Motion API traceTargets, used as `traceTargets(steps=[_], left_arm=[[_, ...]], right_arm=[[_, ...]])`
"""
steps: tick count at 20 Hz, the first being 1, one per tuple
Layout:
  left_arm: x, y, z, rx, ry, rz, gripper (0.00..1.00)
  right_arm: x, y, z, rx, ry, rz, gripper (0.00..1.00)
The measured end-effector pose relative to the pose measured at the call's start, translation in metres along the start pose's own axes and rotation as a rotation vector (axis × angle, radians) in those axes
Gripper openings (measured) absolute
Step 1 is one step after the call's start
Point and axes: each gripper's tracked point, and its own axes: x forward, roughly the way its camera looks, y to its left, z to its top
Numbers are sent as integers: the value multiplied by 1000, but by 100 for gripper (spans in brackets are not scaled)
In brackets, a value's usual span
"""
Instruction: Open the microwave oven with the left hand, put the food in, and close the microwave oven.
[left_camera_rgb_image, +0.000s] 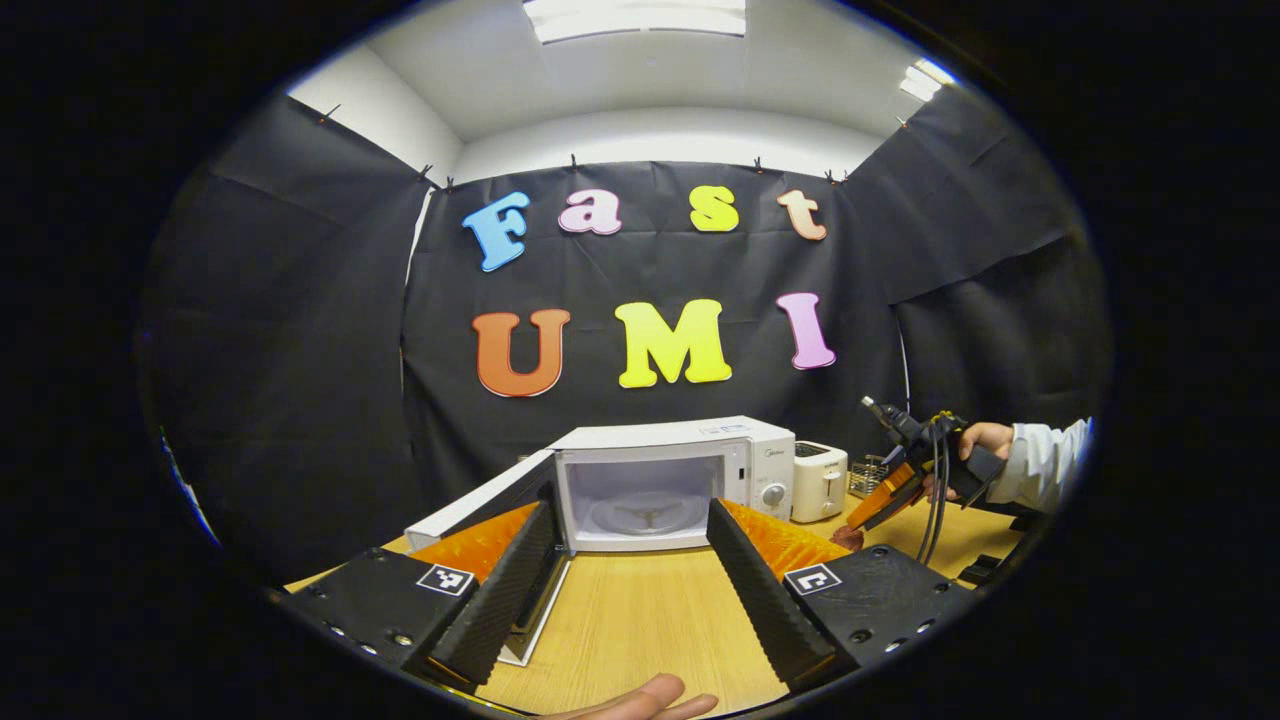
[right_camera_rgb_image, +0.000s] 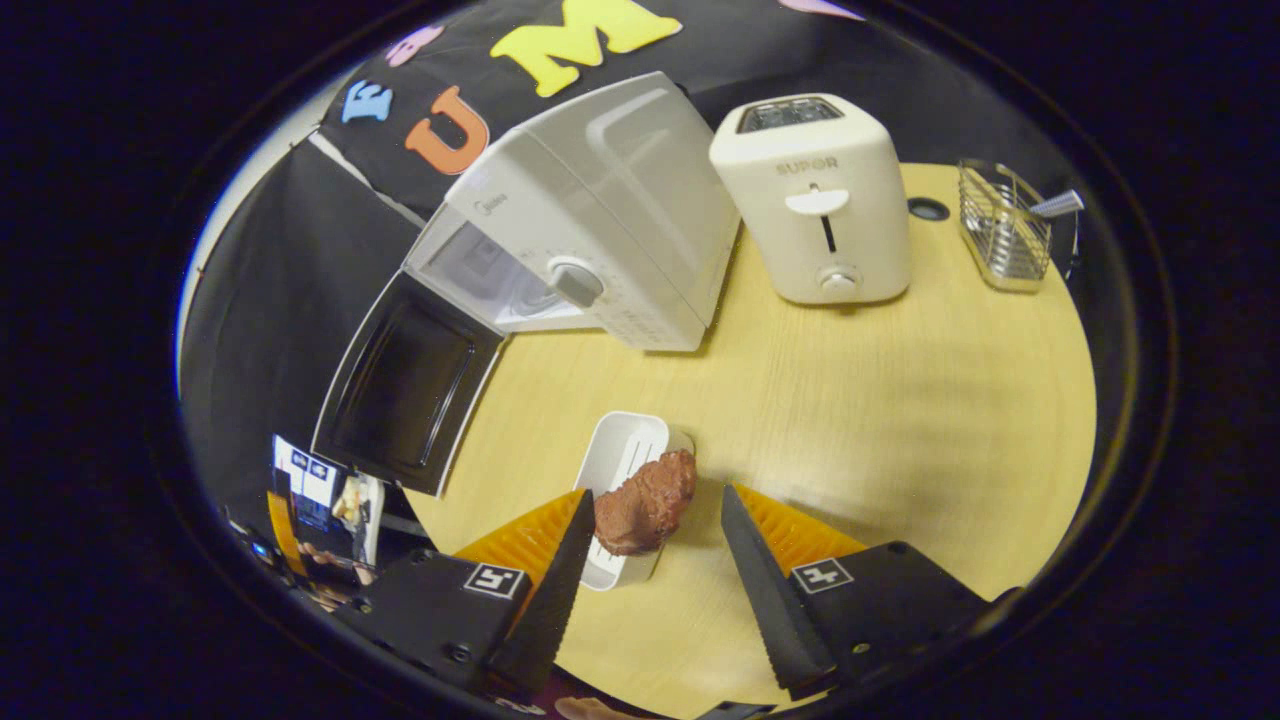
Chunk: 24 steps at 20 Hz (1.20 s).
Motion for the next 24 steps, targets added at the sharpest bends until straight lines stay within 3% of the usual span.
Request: traceTargets(steps=[1,2,4,5,6,7,8,10,20,24], left_arm=[[2,-4,-2,-8,10,-6,96],[8,-9,-4,-29,24,-21,96],[13,-26,-9,-77,54,-73,97],[12,-32,-10,-85,59,-84,97],[11,-32,-11,-85,61,-85,97],[9,-30,-15,-83,64,-83,97],[8,-28,-17,-82,66,-81,97],[4,-22,-19,-83,70,-68,97],[-14,10,-18,-176,21,-63,93],[-21,24,-10,-206,-17,-75,94]], right_arm=[[4,-1,1,45,20,42,69],[8,4,5,100,30,103,76],[11,10,4,197,55,187,65],[15,9,1,220,74,209,61],[18,11,-2,239,88,230,39],[21,9,-5,249,100,236,33],[19,6,-6,274,96,236,36],[15,10,-7,283,82,257,18],[-33,43,-11,199,-115,143,13],[-36,88,-23,169,-186,152,10]])
